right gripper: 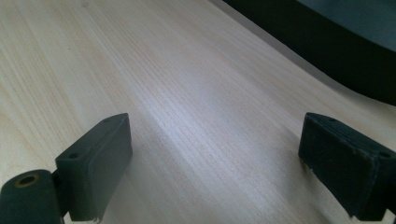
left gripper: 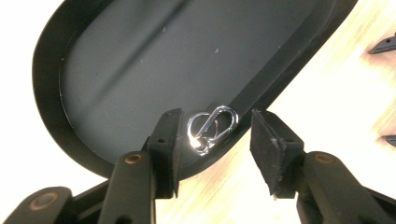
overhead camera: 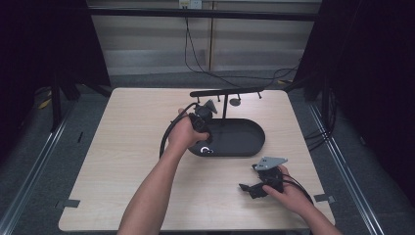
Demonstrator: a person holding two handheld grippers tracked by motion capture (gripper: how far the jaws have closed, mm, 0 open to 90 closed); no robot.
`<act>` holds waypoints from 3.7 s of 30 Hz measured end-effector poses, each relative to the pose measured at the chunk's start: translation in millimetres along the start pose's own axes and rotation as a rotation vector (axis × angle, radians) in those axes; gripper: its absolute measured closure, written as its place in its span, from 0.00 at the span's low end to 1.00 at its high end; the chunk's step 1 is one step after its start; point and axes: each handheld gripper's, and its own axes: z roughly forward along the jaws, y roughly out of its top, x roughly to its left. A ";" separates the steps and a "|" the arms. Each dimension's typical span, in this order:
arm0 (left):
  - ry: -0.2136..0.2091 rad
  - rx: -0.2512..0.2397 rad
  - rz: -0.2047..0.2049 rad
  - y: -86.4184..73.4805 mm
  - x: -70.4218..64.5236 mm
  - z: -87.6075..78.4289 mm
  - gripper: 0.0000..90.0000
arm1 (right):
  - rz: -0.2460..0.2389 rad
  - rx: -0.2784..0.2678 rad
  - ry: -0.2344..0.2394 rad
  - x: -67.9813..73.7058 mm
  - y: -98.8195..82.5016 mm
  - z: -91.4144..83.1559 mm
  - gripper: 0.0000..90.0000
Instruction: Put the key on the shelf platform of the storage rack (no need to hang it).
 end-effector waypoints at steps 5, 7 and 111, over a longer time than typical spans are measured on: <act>-0.001 -0.015 0.005 -3.0 -1.6 -5.8 0.55 | 0.000 0.000 -0.001 0.0 0.0 0.0 0.10; -0.005 -0.015 0.004 -4.4 -1.6 -6.7 0.53 | -0.001 0.000 -0.003 -0.1 0.0 -0.1 0.10; 0.020 -0.069 -0.059 -118.4 39.7 -53.8 0.32 | 0.004 0.002 0.001 0.2 -0.1 -0.1 0.10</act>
